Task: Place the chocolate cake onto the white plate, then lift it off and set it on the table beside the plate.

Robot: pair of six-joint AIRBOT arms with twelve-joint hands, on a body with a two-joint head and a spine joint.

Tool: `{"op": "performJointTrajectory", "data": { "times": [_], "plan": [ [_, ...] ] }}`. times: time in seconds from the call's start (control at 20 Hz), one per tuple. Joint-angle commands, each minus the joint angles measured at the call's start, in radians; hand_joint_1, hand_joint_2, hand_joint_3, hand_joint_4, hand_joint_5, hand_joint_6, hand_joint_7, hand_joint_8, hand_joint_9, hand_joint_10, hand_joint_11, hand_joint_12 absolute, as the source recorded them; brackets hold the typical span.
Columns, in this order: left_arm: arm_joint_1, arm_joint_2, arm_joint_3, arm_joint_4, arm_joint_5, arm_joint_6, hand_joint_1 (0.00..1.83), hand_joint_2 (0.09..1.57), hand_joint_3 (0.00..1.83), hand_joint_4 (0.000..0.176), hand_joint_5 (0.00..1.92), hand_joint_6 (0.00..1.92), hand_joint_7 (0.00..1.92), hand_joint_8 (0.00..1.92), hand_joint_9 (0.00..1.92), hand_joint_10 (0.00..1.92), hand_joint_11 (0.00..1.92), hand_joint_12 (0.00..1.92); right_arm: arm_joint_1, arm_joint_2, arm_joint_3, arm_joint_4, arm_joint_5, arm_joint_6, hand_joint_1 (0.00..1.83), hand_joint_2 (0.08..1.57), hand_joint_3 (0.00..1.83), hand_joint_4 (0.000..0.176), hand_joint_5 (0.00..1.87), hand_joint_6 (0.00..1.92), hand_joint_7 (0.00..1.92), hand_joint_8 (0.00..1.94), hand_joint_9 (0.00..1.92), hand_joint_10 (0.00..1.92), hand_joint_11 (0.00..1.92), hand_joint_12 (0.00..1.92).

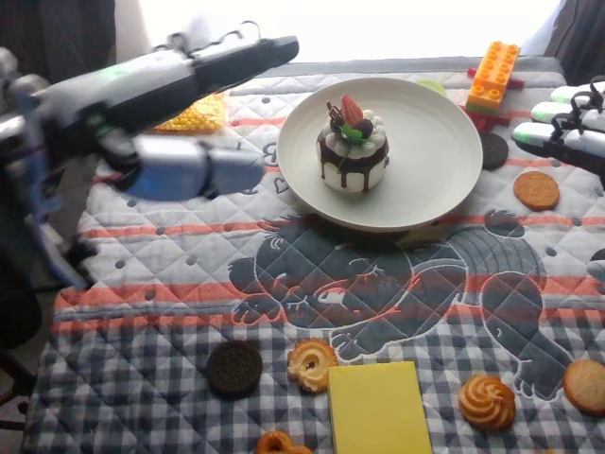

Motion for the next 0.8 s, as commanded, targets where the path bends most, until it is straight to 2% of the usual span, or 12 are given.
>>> {"op": "performJointTrajectory", "data": {
  "times": [0.0,0.05,0.1,0.15,0.2,0.3,0.35,0.4,0.45,0.55,0.7,0.75],
  "plan": [
    [0.012,0.025,-0.008,-0.014,-0.183,-0.033,0.93,1.25,0.01,0.103,0.00,0.00,0.00,0.00,0.00,0.00,0.00,0.00,0.019,0.008,0.005,0.021,0.114,0.001,0.50,1.23,0.00,0.012,0.00,0.00,0.00,0.00,0.03,0.01,0.00,0.41],
    [0.031,0.040,-0.017,-0.010,-0.206,-0.057,0.92,1.26,0.01,0.088,0.00,0.00,0.00,0.00,0.00,0.00,0.00,0.00,0.024,0.007,0.009,0.021,0.114,0.001,0.51,1.22,0.00,0.005,0.00,0.00,0.00,0.00,0.04,0.02,0.00,0.54],
    [0.076,0.064,-0.030,0.000,-0.251,-0.107,0.78,1.26,0.01,0.088,0.00,0.00,0.00,0.00,0.00,0.00,0.05,0.03,0.039,0.005,0.020,0.021,0.114,0.001,0.56,1.21,0.00,0.033,0.00,0.00,0.00,0.00,0.00,0.00,0.00,0.41],
    [0.093,0.073,-0.037,0.008,-0.263,-0.122,0.78,1.26,0.01,0.088,0.00,0.00,0.00,0.00,0.00,0.00,0.05,0.03,0.049,-0.004,0.028,0.021,0.113,0.001,0.56,1.21,0.00,0.033,0.00,0.00,0.00,0.00,0.00,0.00,0.00,0.41],
    [0.117,0.089,-0.053,0.013,-0.276,-0.127,0.74,1.24,0.00,0.052,0.00,0.01,0.00,0.00,0.00,0.00,0.01,0.28,0.068,-0.023,0.043,0.021,0.112,0.002,0.59,1.21,0.00,0.042,0.00,0.00,0.00,0.00,0.00,0.00,0.00,0.30],
    [0.160,0.118,-0.081,0.017,-0.300,-0.127,0.77,1.23,0.00,0.067,0.00,0.00,0.00,0.00,0.00,0.00,0.00,0.47,0.099,-0.070,0.079,0.021,0.089,0.002,0.62,1.20,0.00,0.005,0.00,0.00,0.00,0.00,0.03,0.01,0.00,0.46],
    [0.181,0.133,-0.095,0.017,-0.316,-0.127,0.78,1.21,0.00,0.102,0.01,0.00,0.00,0.00,0.00,0.00,0.00,0.42,0.129,-0.101,0.103,0.020,0.067,0.002,0.66,1.20,0.00,0.029,0.00,0.00,0.00,0.00,0.00,0.00,0.00,0.43],
    [0.191,0.142,-0.104,0.018,-0.321,-0.128,0.77,1.22,0.00,0.104,0.00,0.00,0.00,0.00,0.00,0.00,0.00,0.34,0.159,-0.128,0.124,0.018,0.045,0.002,0.67,1.20,0.00,0.029,0.00,0.00,0.00,0.00,0.02,0.01,0.00,0.49],
    [0.196,0.146,-0.110,0.024,-0.320,-0.128,0.78,1.23,0.00,0.104,0.02,0.01,0.00,0.00,0.00,0.00,0.00,0.32,0.186,-0.153,0.143,0.015,0.022,0.002,0.69,1.20,0.00,0.009,0.00,0.00,0.00,0.00,0.04,0.02,0.00,0.53],
    [0.204,0.148,-0.116,0.038,-0.314,-0.138,0.77,1.21,0.00,0.075,0.09,0.02,0.04,0.01,0.06,0.02,0.00,0.92,0.242,-0.217,0.194,0.013,-0.030,0.001,0.71,1.22,0.00,0.000,0.00,0.00,0.00,0.00,0.07,0.02,0.00,0.62],
    [0.218,0.153,-0.121,0.064,-0.312,-0.168,0.82,1.21,0.00,0.031,0.17,0.03,0.13,0.02,0.14,0.05,0.00,1.22,0.325,-0.319,0.271,0.007,-0.114,-0.001,0.78,1.23,0.00,0.027,0.00,0.00,0.00,0.00,0.01,0.01,0.00,0.88],
    [0.219,0.153,-0.122,0.068,-0.308,-0.168,0.82,1.21,0.00,0.019,0.18,0.02,0.15,0.02,0.16,0.06,0.00,1.27,0.353,-0.361,0.300,0.004,-0.144,-0.006,0.77,1.22,0.00,0.012,0.00,0.00,0.00,0.00,0.02,0.01,0.00,0.96]
  ]
}}
